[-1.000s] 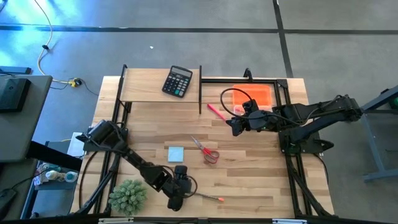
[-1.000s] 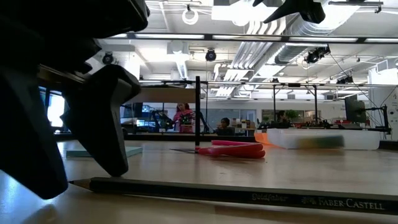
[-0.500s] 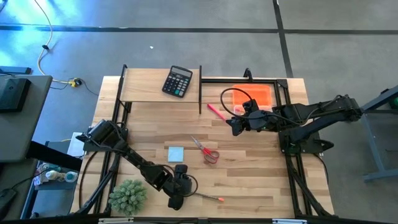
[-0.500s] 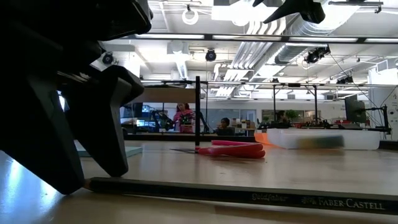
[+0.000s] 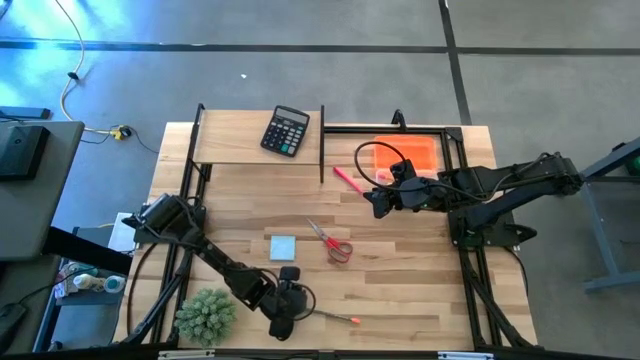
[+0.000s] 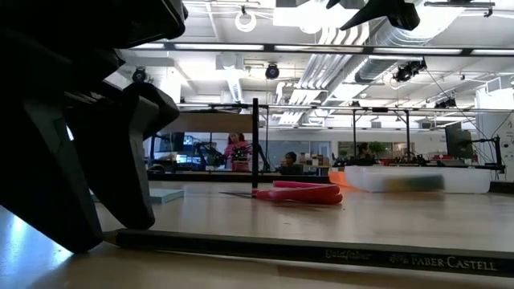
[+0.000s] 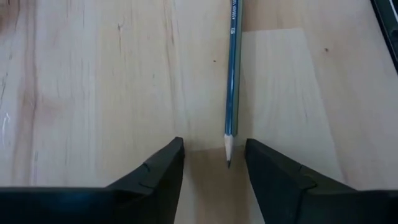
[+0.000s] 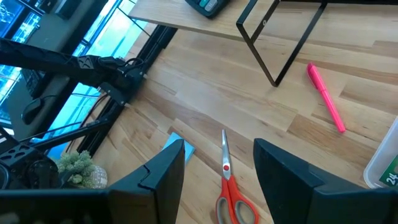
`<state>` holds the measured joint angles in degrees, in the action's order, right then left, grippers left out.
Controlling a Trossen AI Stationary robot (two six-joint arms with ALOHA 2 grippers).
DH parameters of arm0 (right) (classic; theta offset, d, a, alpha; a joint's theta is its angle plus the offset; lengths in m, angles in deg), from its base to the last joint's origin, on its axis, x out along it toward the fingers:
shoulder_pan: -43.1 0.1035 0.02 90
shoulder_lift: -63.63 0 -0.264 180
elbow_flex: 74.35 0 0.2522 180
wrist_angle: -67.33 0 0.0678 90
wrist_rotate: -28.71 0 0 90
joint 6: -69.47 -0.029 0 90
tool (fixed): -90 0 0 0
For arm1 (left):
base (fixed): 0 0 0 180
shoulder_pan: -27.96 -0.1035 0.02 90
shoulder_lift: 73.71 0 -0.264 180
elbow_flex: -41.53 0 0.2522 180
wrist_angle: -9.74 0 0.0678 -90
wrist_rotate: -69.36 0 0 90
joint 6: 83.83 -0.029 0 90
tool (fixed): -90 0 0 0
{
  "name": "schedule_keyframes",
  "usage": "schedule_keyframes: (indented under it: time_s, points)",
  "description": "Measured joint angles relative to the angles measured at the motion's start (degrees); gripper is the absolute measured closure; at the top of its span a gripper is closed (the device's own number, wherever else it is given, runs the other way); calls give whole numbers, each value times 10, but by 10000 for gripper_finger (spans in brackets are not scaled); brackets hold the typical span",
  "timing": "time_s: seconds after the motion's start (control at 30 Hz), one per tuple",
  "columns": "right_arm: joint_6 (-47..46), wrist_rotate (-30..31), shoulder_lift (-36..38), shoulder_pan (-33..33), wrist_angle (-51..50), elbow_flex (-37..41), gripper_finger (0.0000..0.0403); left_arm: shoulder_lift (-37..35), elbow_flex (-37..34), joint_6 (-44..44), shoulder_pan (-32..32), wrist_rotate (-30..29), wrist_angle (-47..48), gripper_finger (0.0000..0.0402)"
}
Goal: Pack school essentials
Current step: Put the black pencil into the orange supply box
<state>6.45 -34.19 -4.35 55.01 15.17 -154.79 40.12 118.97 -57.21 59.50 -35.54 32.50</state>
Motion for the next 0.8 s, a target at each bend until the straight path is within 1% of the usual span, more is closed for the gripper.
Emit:
schedule_keyframes:
  time_s: [0.17, 0.23, 0.33, 0.73, 0.8]
  points:
    - [0, 0, 0, 0, 0, 0, 222, 1, 0, 13, 5, -11, 1, 258]
    - [0, 0, 0, 0, 0, 0, 222, 2, 0, 13, 6, -19, 0, 269]
    - [0, 0, 0, 0, 0, 0, 222, 2, 0, 9, 6, -16, -1, 287]
    - [-1, 5, 0, 0, 0, 0, 222, 2, 0, 6, 13, -20, -1, 385]
    - [-1, 6, 0, 0, 0, 0, 222, 2, 0, 7, 13, -20, 0, 397]
